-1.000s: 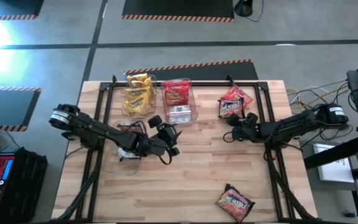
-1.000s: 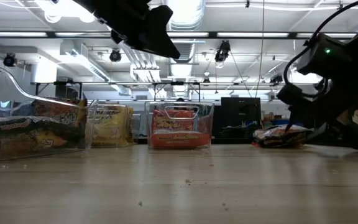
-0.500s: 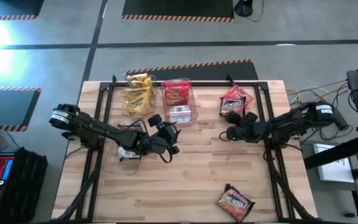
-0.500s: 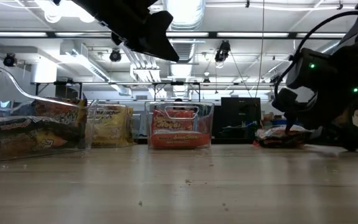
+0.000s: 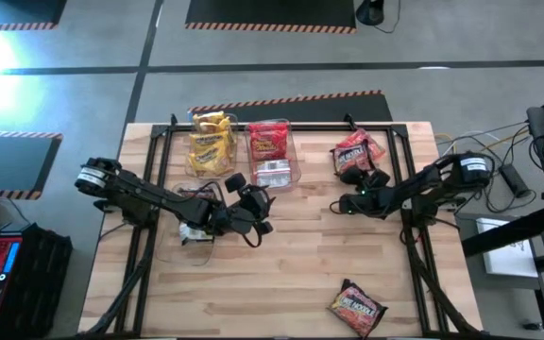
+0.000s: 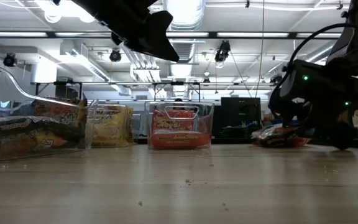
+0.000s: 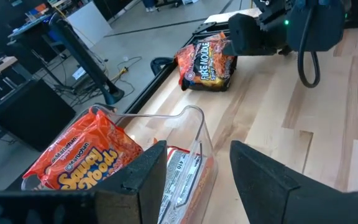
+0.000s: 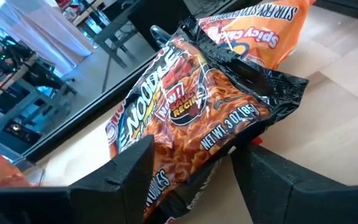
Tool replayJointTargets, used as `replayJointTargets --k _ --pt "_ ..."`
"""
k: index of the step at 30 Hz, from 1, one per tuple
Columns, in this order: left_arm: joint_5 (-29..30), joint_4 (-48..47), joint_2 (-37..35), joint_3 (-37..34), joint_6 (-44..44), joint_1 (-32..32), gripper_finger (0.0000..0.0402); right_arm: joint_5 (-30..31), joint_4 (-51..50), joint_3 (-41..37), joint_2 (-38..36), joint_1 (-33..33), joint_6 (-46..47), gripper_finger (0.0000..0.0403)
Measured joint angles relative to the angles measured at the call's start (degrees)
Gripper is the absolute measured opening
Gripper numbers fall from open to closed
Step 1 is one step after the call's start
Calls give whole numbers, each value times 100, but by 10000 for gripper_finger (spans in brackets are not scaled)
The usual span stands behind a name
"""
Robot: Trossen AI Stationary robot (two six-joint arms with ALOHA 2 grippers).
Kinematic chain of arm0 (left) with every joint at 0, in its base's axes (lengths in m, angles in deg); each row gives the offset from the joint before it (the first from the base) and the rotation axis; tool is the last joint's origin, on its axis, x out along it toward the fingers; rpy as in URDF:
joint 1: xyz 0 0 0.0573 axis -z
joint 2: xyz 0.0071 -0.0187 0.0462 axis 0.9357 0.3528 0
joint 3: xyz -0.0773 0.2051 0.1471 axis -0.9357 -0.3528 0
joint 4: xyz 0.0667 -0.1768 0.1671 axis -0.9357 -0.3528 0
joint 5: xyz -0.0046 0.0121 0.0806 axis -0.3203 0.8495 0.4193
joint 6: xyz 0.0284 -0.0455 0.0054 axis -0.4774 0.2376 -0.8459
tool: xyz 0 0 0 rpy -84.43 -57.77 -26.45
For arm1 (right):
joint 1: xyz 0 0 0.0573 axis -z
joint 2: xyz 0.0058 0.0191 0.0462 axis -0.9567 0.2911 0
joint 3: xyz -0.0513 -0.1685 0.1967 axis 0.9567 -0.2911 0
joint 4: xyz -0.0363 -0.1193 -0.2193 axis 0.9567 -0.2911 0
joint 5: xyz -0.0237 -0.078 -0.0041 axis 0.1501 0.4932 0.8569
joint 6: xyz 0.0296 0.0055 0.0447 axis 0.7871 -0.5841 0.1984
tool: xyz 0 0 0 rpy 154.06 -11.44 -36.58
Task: Sort Maruchan noodles
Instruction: Put the black noodle pack into the bottom transparent bin
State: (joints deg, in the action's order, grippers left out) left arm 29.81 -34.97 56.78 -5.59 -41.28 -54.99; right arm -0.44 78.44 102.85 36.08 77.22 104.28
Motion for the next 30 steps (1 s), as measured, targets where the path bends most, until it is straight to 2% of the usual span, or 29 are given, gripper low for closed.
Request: replayJointTargets --k 7,18,30 --pt "0 0 0 0 0 0 160 54 455 0 286 -2 -511 153" --pt "-2 -4 0 0 -2 0 160 -6 639 -11 -169 -13 -940 77" --pt "-2 -4 0 0 0 0 160 39 623 -11 -471 -50 -1573 30"
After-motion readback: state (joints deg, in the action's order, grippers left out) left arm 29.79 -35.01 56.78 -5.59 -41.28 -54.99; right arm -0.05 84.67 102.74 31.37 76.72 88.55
